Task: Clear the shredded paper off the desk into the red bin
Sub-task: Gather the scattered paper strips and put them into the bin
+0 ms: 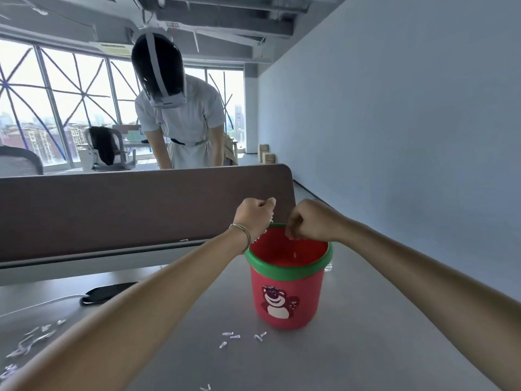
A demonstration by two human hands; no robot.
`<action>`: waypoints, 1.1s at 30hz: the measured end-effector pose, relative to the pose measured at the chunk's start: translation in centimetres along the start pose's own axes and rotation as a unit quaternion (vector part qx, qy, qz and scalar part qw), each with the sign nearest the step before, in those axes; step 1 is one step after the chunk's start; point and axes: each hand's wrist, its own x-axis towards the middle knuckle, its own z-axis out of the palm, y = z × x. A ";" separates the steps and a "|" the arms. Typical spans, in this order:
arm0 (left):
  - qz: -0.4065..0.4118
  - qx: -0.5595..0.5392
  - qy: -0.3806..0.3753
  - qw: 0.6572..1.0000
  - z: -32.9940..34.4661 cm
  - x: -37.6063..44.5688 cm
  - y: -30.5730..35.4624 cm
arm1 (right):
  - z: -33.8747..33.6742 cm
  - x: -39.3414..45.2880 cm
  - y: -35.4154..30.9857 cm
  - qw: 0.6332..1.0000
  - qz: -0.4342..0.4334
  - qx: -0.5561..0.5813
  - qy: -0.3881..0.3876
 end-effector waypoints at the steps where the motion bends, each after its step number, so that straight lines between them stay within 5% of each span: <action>1: 0.001 0.006 0.000 1.000 0.4 0.1 0.1 | -0.1 -0.2 0.2 1.000 -0.001 0.016 0.001; 15: 0.047 0.088 -0.049 0.994 2.7 1.5 0.6 | -1.2 -2.6 1.4 0.998 -0.017 0.029 0.050; 25: 0.113 0.193 -0.247 0.943 0.5 -0.2 0.2 | -1.0 -3.0 0.6 0.997 -0.029 0.018 0.066; 33: 0.207 0.367 -0.187 0.887 -3.3 -3.0 -0.3 | 0.8 -2.9 -1.8 0.994 -0.040 -0.022 0.103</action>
